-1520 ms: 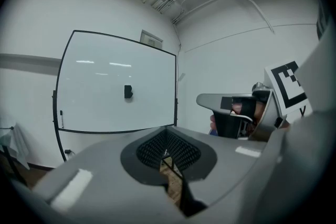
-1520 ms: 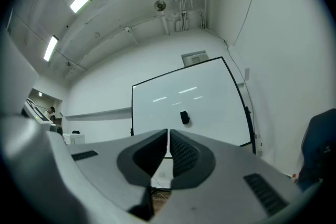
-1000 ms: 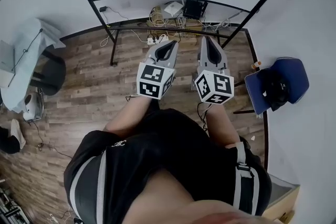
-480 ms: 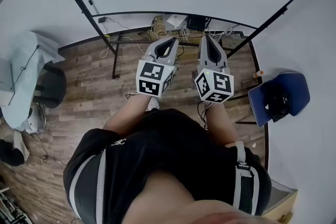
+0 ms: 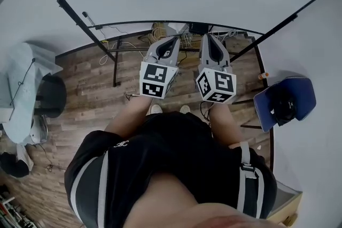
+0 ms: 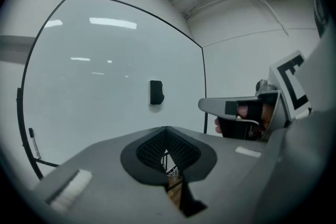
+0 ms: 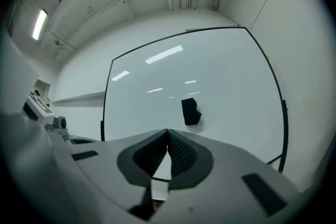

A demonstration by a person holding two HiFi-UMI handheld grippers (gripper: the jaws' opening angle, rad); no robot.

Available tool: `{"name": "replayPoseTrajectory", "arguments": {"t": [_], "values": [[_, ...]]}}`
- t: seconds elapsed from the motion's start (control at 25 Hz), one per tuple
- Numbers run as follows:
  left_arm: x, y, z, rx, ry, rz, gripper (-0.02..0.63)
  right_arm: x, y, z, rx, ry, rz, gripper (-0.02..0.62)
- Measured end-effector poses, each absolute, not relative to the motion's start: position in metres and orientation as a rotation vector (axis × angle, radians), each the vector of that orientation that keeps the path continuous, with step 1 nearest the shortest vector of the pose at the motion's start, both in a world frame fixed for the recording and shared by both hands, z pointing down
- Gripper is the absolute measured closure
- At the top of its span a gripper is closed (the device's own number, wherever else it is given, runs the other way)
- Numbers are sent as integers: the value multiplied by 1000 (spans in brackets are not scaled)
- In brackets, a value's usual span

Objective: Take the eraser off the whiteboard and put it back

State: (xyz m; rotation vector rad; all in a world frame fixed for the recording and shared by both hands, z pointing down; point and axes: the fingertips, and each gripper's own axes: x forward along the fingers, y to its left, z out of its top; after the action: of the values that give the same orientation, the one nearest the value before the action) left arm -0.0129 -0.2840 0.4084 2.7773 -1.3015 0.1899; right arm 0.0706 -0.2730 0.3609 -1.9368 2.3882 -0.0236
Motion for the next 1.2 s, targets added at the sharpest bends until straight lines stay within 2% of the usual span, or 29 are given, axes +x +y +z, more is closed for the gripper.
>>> {"name": "replayPoseTrajectory", "arguments": {"t": [0.6,1.2], "values": [[-5,-324,402,2631,-1460,145,597,115,-352,326,-1916,2382,96,589],[-34,-332,400,2577,-1581,158,597,106,-428,283,-1926,2340,216,589]]}}
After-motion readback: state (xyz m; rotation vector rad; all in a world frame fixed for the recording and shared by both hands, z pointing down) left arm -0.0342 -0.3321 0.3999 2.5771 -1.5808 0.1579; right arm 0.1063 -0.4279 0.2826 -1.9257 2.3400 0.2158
